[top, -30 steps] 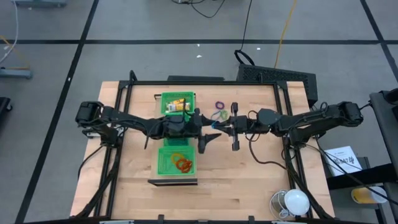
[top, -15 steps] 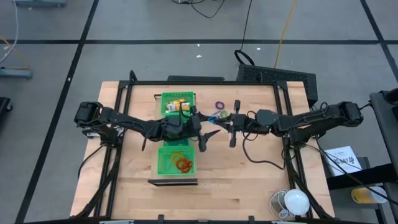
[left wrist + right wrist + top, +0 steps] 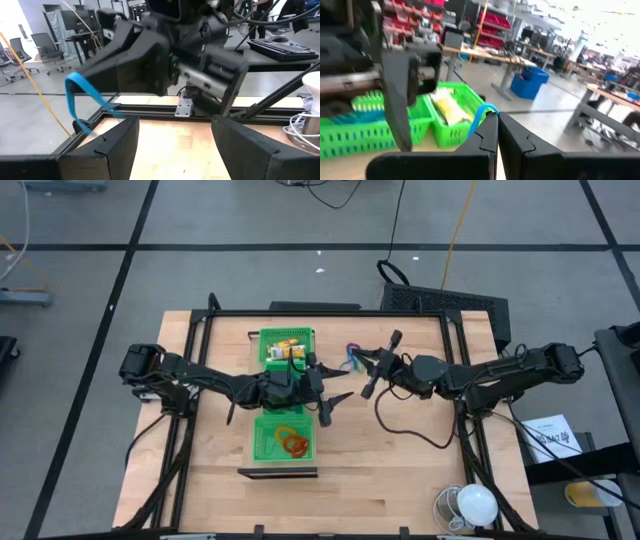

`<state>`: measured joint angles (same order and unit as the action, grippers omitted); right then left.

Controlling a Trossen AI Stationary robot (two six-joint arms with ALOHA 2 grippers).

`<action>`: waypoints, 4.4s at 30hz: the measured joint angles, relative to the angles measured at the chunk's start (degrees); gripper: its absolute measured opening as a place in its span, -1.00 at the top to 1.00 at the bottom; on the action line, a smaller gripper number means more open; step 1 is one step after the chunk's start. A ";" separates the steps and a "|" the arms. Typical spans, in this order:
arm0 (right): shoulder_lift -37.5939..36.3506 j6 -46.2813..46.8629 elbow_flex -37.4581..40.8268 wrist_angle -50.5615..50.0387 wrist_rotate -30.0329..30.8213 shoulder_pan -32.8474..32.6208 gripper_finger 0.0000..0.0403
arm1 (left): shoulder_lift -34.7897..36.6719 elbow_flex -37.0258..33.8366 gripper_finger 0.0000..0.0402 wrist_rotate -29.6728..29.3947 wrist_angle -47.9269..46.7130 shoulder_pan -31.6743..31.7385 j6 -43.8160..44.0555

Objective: Pick & Place Office Desk Supplies
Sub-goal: Put the blue rubber band into the center green bin on the shelf

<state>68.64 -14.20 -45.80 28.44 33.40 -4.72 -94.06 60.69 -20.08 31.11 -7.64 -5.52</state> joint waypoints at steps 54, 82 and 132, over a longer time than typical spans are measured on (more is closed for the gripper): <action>0.07 7.45 -0.04 1.78 -11.10 -5.89 1.00 | 0.00 -0.04 -0.28 -1.49 3.37 2.10 3.02; 0.07 5.60 -0.04 3.02 -11.03 -5.89 1.00 | 0.00 -0.04 0.34 7.80 3.39 2.10 3.28; -14.20 10.56 0.00 -18.50 -10.79 -5.91 -0.09 | 17.91 -0.07 0.95 5.57 -29.17 1.19 7.79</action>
<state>54.44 -3.64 -45.80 9.94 22.61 -10.63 -76.15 60.62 -14.50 1.95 -6.45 2.27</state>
